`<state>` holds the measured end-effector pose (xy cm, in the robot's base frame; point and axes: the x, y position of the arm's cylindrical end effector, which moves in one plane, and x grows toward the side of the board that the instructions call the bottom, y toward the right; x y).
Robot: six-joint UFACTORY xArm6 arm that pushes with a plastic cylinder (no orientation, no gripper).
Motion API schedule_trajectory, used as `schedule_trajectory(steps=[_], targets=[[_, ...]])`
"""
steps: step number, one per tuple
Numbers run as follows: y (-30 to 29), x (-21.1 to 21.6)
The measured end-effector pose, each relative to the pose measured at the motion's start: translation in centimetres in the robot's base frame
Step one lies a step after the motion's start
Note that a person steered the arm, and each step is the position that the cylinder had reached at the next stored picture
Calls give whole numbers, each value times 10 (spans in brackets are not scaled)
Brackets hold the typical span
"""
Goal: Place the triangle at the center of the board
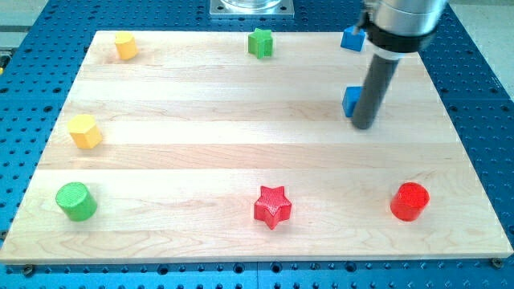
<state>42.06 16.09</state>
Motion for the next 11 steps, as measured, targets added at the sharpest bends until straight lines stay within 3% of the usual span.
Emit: schedule_trajectory(steps=[1,3,5,6,7,9,10,11], targets=[[50,-2],[-29,-56],[138,-160],[105,-211],[58,-218],[-56,-187],[-85,-203],[-122,-149]])
